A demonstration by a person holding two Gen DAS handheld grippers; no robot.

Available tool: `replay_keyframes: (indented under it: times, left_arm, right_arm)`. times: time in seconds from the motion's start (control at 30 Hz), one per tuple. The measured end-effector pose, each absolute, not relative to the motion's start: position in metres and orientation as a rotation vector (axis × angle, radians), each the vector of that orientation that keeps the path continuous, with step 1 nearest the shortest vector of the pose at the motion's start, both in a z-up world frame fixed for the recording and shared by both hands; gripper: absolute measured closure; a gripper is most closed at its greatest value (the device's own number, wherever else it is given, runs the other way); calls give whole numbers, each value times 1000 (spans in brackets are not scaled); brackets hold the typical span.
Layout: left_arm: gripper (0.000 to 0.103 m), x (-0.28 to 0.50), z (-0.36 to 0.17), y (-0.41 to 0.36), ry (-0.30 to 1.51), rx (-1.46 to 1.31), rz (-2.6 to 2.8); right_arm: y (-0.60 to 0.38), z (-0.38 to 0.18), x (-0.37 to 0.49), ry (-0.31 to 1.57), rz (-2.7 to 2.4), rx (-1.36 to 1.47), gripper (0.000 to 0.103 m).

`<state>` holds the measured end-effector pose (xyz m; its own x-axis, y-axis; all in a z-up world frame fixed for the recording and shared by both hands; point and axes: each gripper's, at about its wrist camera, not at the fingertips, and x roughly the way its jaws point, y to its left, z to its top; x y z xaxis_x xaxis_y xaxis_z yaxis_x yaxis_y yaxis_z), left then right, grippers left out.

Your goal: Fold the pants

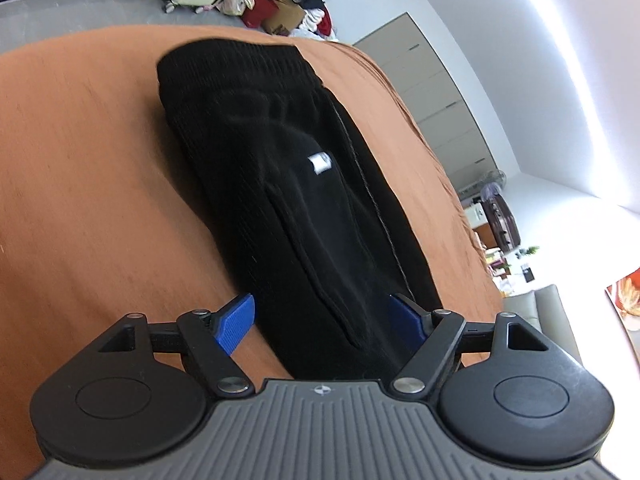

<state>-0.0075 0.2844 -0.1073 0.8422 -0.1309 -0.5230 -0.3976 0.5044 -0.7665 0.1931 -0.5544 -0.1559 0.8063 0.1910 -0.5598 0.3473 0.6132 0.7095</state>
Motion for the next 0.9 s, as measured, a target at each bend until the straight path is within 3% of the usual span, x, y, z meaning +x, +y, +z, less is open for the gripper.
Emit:
replay_keyframes:
  times: [0.13, 0.17, 0.2, 0.3, 0.47, 0.67, 0.83, 0.87, 0.9]
  left_arm:
    - [15, -11, -104, 278, 578, -1037, 162]
    - [15, -12, -103, 277, 580, -1033, 161]
    - [15, -13, -101, 277, 581, -1028, 158]
    - [14, -16, -97, 273, 578, -1004, 158]
    - [14, -17, -94, 276, 578, -994, 168]
    - [14, -7, -104, 263, 606, -1009, 127]
    - [14, -5, -102, 257, 627, -981, 112]
    - [14, -5, -102, 257, 625, -983, 113]
    - [14, -5, -102, 256, 623, -987, 116]
  right_arm:
    - [-547, -182, 233, 807, -122, 919, 40]
    - [-548, -191, 236, 830, -140, 964, 55]
    - [-552, -198, 236, 834, -173, 1018, 79]
    - [-557, -187, 225, 723, -132, 1083, 88]
    - [-572, -141, 200, 419, 73, 1004, 89]
    - [-579, -186, 211, 699, -106, 892, 87]
    - [-572, -181, 192, 678, -127, 816, 82]
    - [-568, -175, 186, 673, -155, 776, 77]
    - [-565, -165, 181, 662, -207, 721, 65]
